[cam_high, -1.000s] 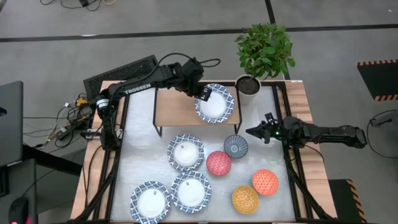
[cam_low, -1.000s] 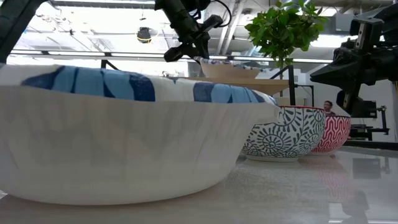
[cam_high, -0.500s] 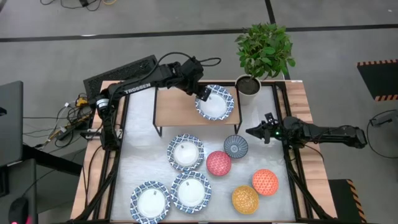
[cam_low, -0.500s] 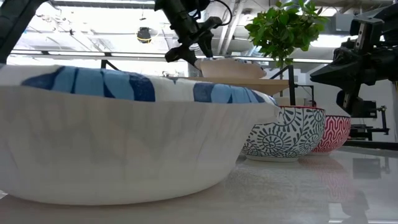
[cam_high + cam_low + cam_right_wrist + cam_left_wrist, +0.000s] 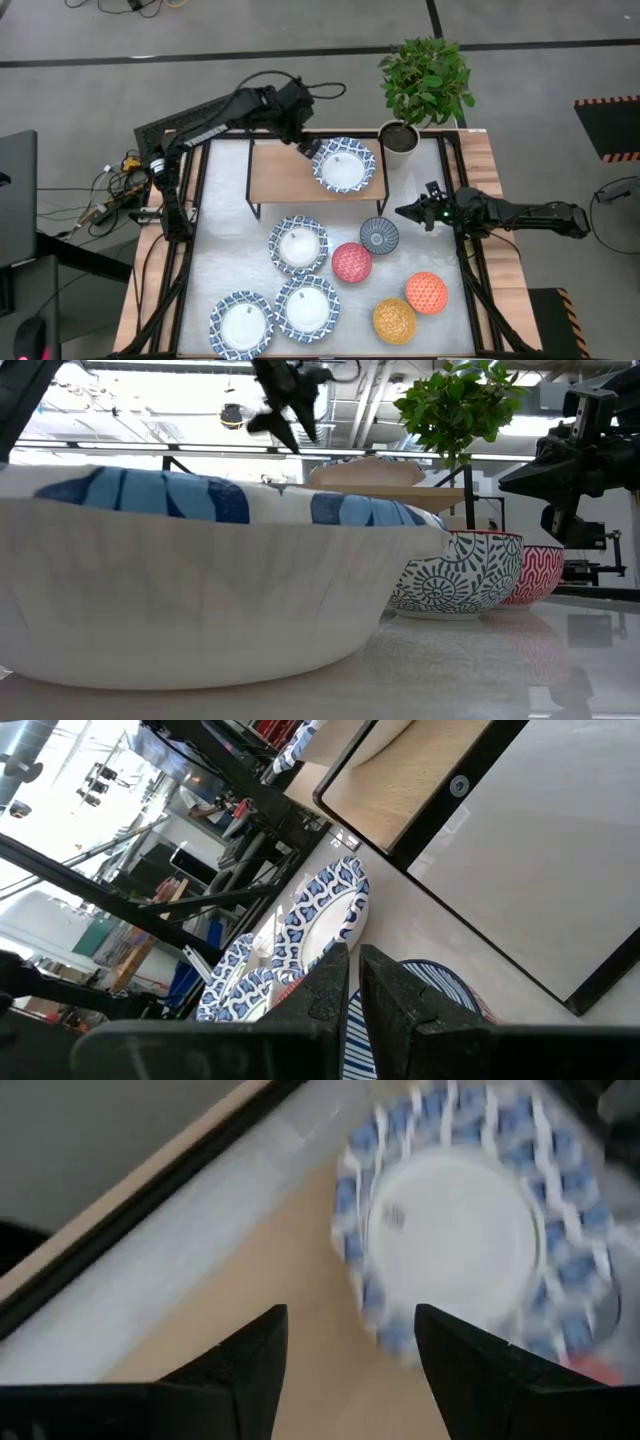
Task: Place and stack bowls onto a shelf
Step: Stack the white patterned bowl on top of the other white patterned bowl on the shelf
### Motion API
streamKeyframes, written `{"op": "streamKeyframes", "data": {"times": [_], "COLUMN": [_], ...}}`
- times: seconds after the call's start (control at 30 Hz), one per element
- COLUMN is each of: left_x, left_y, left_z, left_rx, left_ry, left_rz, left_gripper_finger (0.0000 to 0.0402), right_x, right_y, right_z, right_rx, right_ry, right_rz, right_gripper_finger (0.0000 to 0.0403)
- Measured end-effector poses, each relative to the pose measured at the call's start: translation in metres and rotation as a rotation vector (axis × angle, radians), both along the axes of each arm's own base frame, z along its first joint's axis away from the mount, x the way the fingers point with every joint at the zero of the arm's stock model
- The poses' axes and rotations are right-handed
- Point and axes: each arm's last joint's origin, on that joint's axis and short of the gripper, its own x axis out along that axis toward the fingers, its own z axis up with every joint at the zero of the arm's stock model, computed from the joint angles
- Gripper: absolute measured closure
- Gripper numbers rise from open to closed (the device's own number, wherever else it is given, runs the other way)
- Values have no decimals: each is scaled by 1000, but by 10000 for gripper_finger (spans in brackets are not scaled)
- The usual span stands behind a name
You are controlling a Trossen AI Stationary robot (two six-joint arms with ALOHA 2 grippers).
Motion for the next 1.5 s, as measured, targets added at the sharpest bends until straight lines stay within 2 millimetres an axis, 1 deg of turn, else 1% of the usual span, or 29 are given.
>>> {"op": "streamKeyframes", "data": {"times": [0.07,0.17,0.2,0.27,0.33,0.4,0.5,0.57,0.63,0.7,0.8,0.87,0.9,0.97,1.07,1.2,1.3,1.4,1.5], "left_x": [-10,-25,-27,-35,-42,-51,-60,-65,-66,-63,-60,-61,-63,-67,-74,-79,-85,-93,-99], "left_y": [-21,-58,-70,-100,-131,-158,-190,-206,-218,-230,-243,-249,-249,-248,-245,-245,-242,-243,-245], "left_z": [9,15,17,23,27,28,19,11,-4,-24,-58,-78,-87,-101,-110,-115,-123,-138,-155], "left_rx": [-35,-74,-66,-55,-54,-24,91,157,186,194,205,204,194,158,94,-36,-162,-241,-285], "left_ry": [75,216,228,193,166,170,202,208,245,279,336,362,388,422,386,175,61,14,-48], "left_rz": [-45,-103,-116,-159,-235,-296,-340,-379,-445,-530,-642,-664,-640,-513,-301,-10,217,378,507], "left_gripper_finger": [199,199,199,199,199,199,199,199,199,199,199,199,199,199,199,199,199,199,199], "right_x": [0,0,0,0,0,0,0,0,0,0,0,0,0,0,0,0,0,0,0], "right_y": [0,0,0,0,0,0,0,0,0,0,0,0,0,0,0,0,0,0,0], "right_z": [0,0,0,0,0,0,0,0,0,0,0,0,0,0,0,0,0,0,0], "right_rx": [0,-4,-5,-6,-7,-8,-9,-9,-9,-8,-8,-8,-8,-8,-8,-8,-8,-8,-8], "right_ry": [0,0,1,1,1,1,2,2,2,2,2,2,1,2,1,2,1,2,2], "right_rz": [0,1,1,1,1,2,2,2,2,2,2,2,2,2,2,2,2,3,3], "right_gripper_finger": [346,346,346,346,346,346,346,346,346,346,346,346,346,346,346,346,346,346,346]}}
